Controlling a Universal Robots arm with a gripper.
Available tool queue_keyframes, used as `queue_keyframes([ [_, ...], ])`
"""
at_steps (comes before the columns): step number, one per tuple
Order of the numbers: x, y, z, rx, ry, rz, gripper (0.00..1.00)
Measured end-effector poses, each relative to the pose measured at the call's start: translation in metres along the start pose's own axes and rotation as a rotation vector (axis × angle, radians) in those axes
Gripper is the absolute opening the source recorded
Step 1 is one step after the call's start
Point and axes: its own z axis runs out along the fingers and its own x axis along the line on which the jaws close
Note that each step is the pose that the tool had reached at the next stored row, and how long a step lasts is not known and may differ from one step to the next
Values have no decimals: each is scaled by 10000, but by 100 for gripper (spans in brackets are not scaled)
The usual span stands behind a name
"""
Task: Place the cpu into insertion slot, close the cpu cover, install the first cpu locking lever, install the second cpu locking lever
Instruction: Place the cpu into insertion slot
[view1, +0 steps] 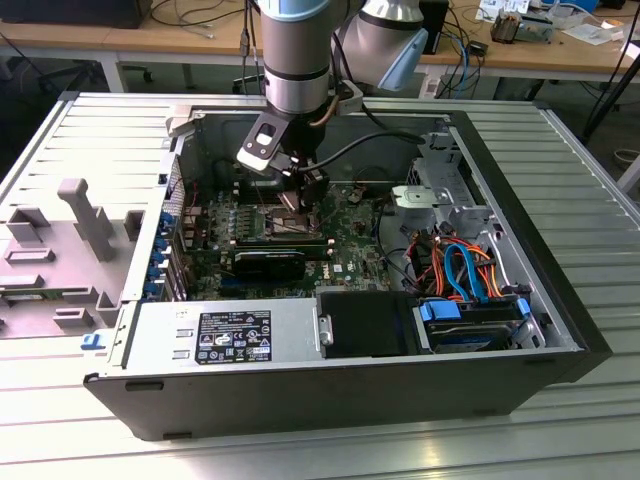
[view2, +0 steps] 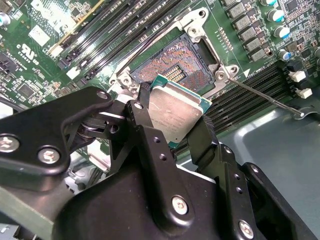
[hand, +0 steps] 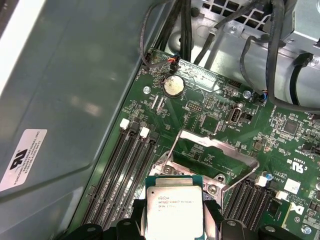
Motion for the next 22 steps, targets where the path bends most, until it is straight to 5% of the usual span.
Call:
queue_keyframes([
  [22, 0, 0, 8, -3, -9, 210, 55],
])
